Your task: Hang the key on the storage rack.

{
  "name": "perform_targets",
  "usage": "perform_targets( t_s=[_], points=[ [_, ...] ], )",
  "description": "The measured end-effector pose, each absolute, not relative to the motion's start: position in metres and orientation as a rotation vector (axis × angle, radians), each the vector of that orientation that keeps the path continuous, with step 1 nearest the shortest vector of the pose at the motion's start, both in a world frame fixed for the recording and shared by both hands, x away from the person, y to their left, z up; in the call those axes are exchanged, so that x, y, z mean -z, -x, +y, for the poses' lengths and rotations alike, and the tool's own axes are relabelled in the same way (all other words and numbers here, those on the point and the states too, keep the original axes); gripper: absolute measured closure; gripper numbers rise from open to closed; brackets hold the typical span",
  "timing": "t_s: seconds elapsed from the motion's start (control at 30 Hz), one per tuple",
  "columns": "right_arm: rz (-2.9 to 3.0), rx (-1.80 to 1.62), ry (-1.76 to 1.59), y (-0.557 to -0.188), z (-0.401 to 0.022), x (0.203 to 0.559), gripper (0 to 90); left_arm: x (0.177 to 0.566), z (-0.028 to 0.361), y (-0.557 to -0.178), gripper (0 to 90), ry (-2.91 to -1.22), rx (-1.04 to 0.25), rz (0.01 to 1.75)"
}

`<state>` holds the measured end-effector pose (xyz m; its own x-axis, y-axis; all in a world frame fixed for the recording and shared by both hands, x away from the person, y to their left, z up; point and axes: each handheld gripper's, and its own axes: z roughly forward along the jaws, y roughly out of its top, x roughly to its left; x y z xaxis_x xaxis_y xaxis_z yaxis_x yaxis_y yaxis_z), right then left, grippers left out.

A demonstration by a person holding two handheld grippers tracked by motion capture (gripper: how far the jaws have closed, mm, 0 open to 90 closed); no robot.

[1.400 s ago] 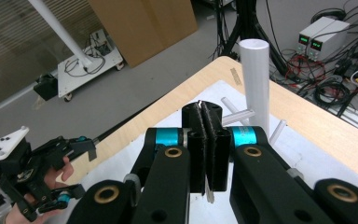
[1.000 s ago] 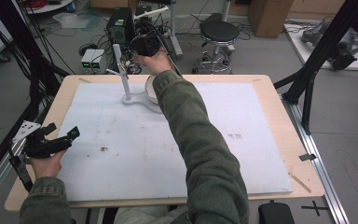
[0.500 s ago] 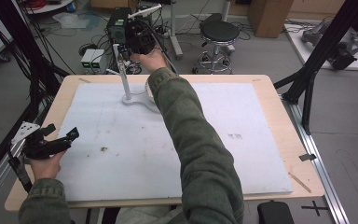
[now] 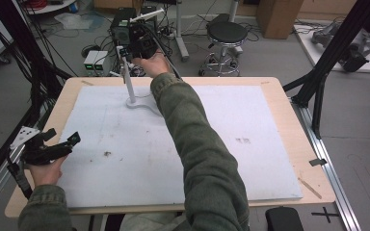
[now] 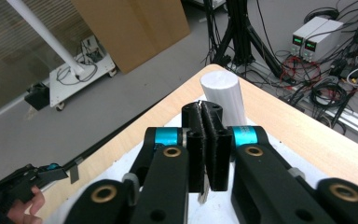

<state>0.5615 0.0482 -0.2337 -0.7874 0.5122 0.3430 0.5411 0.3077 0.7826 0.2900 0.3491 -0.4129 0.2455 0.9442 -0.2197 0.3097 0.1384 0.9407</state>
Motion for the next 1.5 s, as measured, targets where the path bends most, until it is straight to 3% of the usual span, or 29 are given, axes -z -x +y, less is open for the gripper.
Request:
perform_targets(
  t_s=[0.07, 0.17, 0.53, 0.73, 0.8, 1.5],
  points=[
    [-2.505, 1.531, 1.010, -0.561, 0.045, 0.234, 83.7, 0.413, 0.349, -0.290, 1.7, -1.393, -0.713, 1.280],
    [-2.509, 1.551, 1.017, -0.557, 0.040, 0.235, 62.4, 0.413, 0.347, -0.290, 1.7, -1.400, -0.715, 1.280],
    [-2.559, 1.502, 1.187, -0.551, 0.013, 0.244, 19.4, 0.413, 0.345, -0.290, 1.7, -1.412, -0.714, 1.277],
    [-2.610, 1.478, 1.223, -0.547, -0.001, 0.248, 8.9, 0.413, 0.345, -0.290, 1.7, -1.412, -0.715, 1.278],
    [-2.641, 1.465, 1.224, -0.545, -0.004, 0.248, 0.5, 0.413, 0.345, -0.290, 1.7, -1.414, -0.715, 1.277],
    [-2.823, 1.330, 1.096, -0.493, -0.028, 0.254, 0.4, 0.412, 0.342, -0.290, 1.7, -1.424, -0.716, 1.273]
  ],
)
